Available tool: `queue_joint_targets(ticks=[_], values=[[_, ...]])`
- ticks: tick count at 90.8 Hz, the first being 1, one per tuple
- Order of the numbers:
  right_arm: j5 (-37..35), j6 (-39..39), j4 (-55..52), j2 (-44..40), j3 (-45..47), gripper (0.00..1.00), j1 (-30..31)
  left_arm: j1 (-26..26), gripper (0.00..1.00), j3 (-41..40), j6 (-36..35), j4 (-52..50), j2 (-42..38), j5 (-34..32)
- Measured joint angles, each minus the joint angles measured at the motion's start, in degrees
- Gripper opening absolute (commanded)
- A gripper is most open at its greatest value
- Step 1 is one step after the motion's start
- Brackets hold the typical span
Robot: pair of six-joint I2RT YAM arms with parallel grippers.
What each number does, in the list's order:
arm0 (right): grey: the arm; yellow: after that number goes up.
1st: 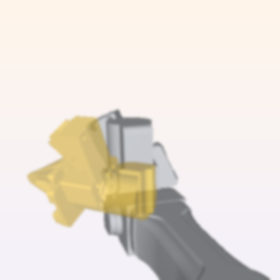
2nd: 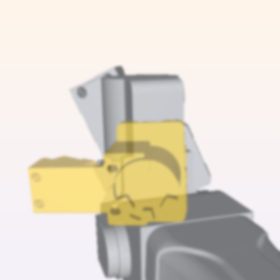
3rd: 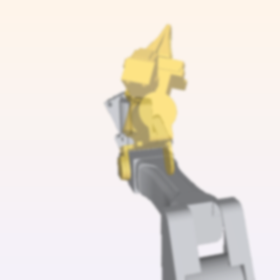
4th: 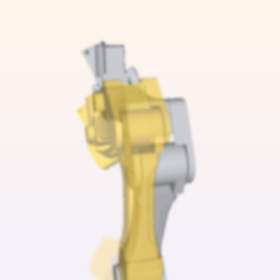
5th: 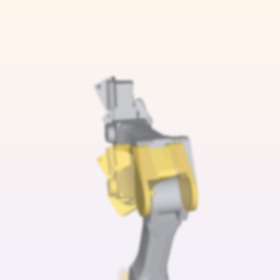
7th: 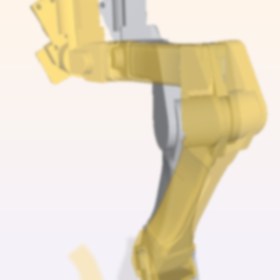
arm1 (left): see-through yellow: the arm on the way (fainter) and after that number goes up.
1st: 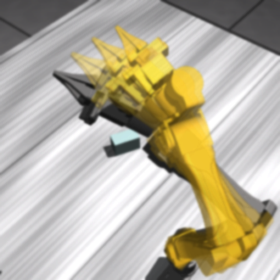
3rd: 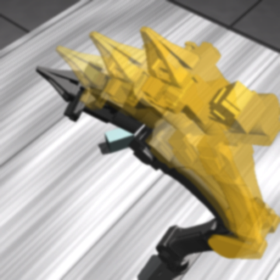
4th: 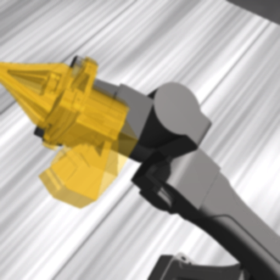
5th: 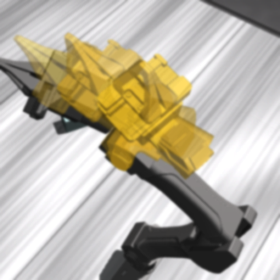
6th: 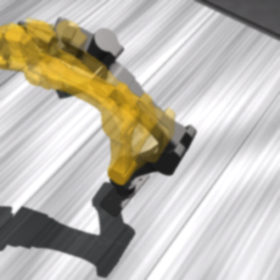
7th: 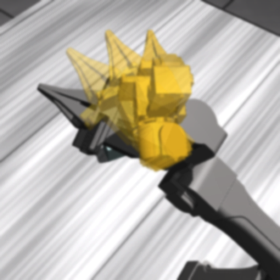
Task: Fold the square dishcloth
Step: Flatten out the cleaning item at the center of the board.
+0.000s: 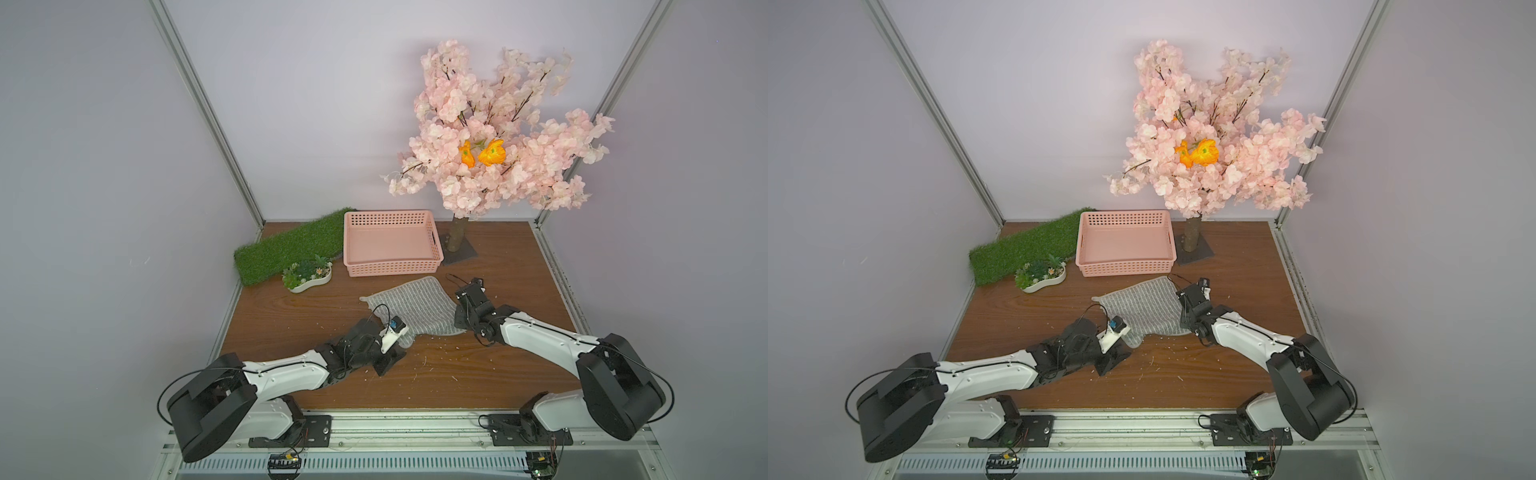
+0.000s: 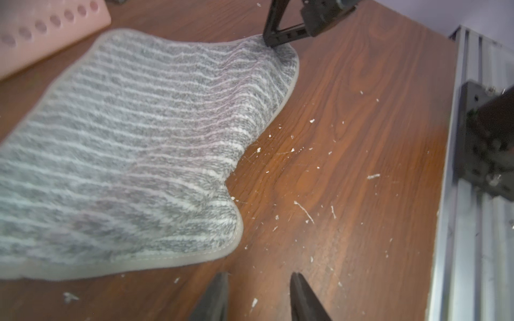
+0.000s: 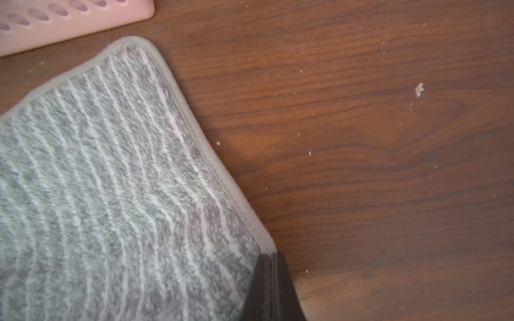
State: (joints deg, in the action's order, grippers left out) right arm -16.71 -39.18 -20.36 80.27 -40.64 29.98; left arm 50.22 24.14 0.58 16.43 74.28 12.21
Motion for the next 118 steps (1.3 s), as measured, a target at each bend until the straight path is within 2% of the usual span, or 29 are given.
queue_joint_targets(ticks=[30,50,56,64,70,73,89,104,118], values=[[1.2,0.0,0.3,0.0,0.0,0.01,0.0,5.5,0.46,8.8,-2.6,0.6,14.0,-10.7],[1.8,0.0,0.7,0.0,0.1,0.02,0.0,7.4,0.46,11.8,-2.3,0.5,19.0,-18.9],[1.9,0.0,0.7,0.0,0.1,0.01,0.0,7.5,0.38,11.9,-1.9,0.3,19.3,-20.0],[1.9,0.0,0.7,0.0,0.1,0.01,0.0,7.6,0.16,11.9,-1.2,-0.2,19.2,-20.9],[1.7,0.2,0.6,0.1,0.1,0.01,-0.1,7.7,0.03,11.7,-0.9,-0.9,18.9,-21.3],[1.6,0.3,0.6,0.2,0.1,0.01,-0.1,7.7,0.01,11.5,-0.6,-1.2,18.5,-21.3],[1.3,1.0,0.2,0.5,0.1,0.01,-0.9,7.7,0.00,8.4,0.5,-4.4,13.5,-19.9],[1.7,1.7,-0.9,0.5,0.1,0.01,-1.1,7.7,0.00,4.6,3.0,-6.6,4.5,-17.8],[5.0,2.5,-1.5,0.5,0.6,0.11,-1.1,7.7,0.00,1.9,5.6,-7.1,-2.3,-15.7]])
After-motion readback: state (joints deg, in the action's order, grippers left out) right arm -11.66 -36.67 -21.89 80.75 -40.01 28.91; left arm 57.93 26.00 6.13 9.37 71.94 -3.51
